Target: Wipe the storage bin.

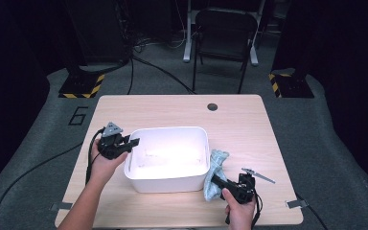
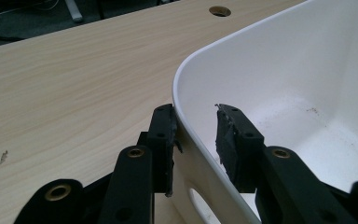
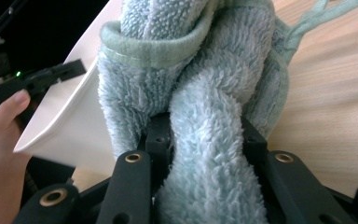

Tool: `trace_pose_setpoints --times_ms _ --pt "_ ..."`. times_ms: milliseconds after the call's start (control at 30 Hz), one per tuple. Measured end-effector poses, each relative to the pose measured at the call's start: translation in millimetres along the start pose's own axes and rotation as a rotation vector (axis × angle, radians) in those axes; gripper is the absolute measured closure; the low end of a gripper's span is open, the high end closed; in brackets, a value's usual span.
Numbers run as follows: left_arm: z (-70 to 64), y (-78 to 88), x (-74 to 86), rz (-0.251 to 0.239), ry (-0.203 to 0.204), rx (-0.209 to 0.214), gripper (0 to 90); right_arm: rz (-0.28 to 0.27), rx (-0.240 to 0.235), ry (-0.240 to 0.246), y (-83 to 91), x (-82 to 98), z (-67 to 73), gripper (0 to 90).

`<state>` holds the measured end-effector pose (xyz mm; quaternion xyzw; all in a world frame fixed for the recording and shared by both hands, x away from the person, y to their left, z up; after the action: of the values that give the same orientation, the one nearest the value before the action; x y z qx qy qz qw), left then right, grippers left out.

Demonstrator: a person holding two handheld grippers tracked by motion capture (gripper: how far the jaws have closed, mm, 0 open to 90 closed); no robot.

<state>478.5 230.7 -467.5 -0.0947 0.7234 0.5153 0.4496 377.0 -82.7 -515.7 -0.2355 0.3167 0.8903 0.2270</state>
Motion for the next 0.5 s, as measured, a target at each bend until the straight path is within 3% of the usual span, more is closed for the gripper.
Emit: trace_pose_setpoints --times_ms 167,500 --pt "-5.1 5.6 6.1 -0.013 0.052 0.014 63.9 -0.005 0.012 -0.032 -1.8 -4.7 -6.5 65.3" --pt "-7.9 17.9 18.3 -0.014 0.099 0.020 58.2 -0.013 0.017 -0.057 -11.3 -18.4 -16.0 65.4"
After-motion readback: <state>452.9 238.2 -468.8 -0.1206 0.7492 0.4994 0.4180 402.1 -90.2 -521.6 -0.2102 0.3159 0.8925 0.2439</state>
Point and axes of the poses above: each handheld gripper's, and its own axes: y roughly backward along the jaws, x roughly out of its underside, z roughly to its left, the point moved 9 cm from there along -y, roughly forward along the jaws, and after that the axes turned 8 degrees about z, right-handed, at the moved point
